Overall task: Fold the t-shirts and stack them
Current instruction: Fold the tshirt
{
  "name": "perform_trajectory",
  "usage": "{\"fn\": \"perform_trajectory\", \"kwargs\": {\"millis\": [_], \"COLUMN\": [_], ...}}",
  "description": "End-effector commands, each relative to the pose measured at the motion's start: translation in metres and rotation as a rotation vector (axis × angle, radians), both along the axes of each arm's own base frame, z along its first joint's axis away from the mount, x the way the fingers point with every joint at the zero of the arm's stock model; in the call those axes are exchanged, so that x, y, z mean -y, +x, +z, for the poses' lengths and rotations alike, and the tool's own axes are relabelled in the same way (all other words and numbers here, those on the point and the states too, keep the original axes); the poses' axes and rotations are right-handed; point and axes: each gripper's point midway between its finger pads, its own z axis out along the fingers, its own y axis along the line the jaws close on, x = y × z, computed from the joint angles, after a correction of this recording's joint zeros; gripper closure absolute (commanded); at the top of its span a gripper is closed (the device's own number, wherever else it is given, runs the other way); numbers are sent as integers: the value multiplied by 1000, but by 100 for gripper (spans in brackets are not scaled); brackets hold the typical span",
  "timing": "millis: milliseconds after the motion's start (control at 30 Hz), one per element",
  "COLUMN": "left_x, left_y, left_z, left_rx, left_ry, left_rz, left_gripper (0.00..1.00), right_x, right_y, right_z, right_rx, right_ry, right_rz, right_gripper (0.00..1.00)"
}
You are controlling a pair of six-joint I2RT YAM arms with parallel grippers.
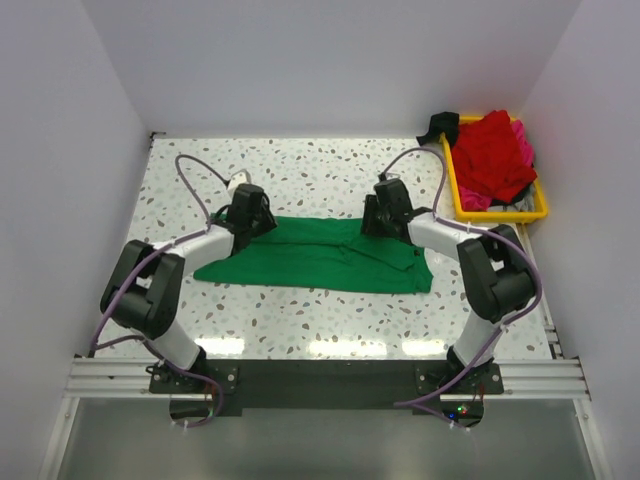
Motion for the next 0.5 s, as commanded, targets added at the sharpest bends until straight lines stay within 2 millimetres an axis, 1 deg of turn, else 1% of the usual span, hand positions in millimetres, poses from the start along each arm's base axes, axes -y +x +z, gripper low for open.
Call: {"fn": "perform_trajectory", "kwargs": {"millis": [0, 133, 167, 300, 367, 433, 467], "left_x": [17, 26, 28, 38, 42, 47, 49], "left_y": [21, 21, 22, 22, 22, 22, 23], "left_z": [19, 15, 16, 10, 8, 8, 9], "left_rx": [69, 60, 63, 50, 45, 45, 48], "left_ry": [-4, 0, -2, 3, 5, 9, 9], "left_rz": [-34, -53, -57, -80, -90, -104, -108], "left_gripper": [60, 61, 61, 61, 62, 62, 62], "right_x": [-16, -26, -27, -31, -31, -32, -32], "right_y": [19, 15, 14, 10, 8, 3, 3], "right_z": [20, 21, 21, 16, 13, 11, 14], "right_rx": [84, 86, 84, 73, 62, 53, 60], "right_ry": [24, 28, 29, 22, 20, 22, 29], "right_rz": [18, 37, 38, 48, 48, 52, 51], "right_gripper": [50, 50, 51, 57, 67, 74, 80]}}
